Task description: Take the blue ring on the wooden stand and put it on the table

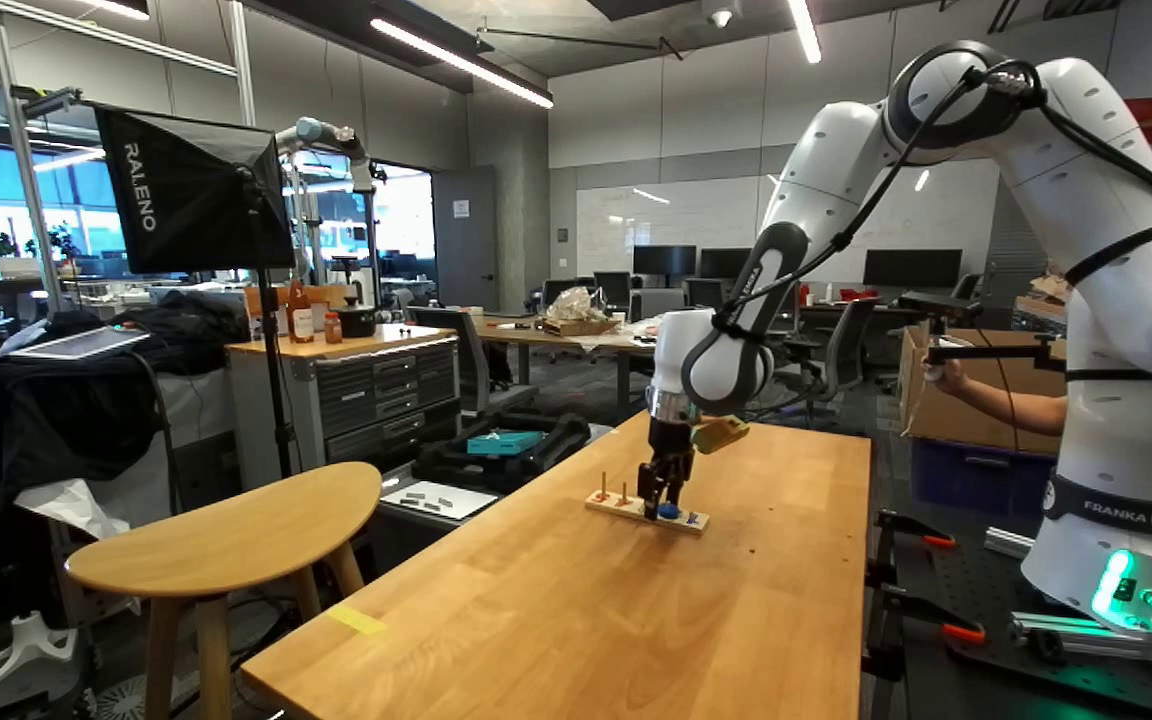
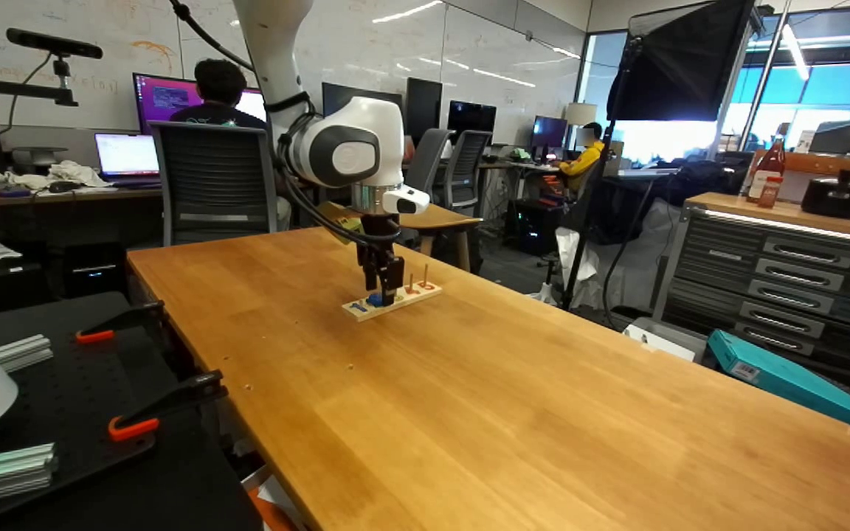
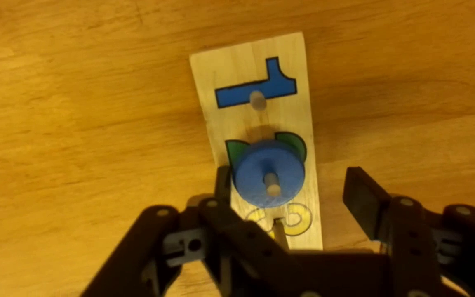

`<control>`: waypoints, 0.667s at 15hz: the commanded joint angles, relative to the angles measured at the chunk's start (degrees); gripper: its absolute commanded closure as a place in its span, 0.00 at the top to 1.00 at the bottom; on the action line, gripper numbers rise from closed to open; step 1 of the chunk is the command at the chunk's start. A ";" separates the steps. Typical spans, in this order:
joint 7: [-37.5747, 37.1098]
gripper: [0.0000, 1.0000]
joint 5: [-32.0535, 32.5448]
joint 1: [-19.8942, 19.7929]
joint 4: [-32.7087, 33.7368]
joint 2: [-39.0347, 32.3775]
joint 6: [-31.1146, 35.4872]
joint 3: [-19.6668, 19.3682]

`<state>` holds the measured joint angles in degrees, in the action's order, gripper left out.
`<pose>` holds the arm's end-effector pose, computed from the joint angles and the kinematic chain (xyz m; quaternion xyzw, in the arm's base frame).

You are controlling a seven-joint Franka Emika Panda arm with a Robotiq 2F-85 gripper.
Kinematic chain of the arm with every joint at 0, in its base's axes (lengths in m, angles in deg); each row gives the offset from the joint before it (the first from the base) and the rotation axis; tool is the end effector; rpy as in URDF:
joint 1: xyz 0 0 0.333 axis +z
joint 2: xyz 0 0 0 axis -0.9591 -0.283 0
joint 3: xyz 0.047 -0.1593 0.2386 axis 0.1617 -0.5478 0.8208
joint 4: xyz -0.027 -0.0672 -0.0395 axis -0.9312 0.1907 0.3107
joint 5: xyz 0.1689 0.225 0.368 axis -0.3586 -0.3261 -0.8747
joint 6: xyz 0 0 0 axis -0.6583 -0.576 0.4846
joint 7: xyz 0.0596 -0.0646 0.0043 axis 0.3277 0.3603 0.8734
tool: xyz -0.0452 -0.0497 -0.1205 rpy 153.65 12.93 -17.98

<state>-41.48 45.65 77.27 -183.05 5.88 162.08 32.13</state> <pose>0.5570 0.0239 0.0249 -0.9957 0.0763 -0.0519 0.0114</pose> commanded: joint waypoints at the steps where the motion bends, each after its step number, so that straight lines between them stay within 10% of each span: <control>1: -2.10 0.42 0.55 1.45 1.77 -0.89 -0.20 -1.84; 4: -2.94 0.18 0.75 1.65 2.05 -0.80 -1.00 -2.86; 10: -6.15 0.18 1.15 2.49 3.83 2.42 -6.89 -5.24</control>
<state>-44.40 45.73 77.70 -181.94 6.16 160.39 29.21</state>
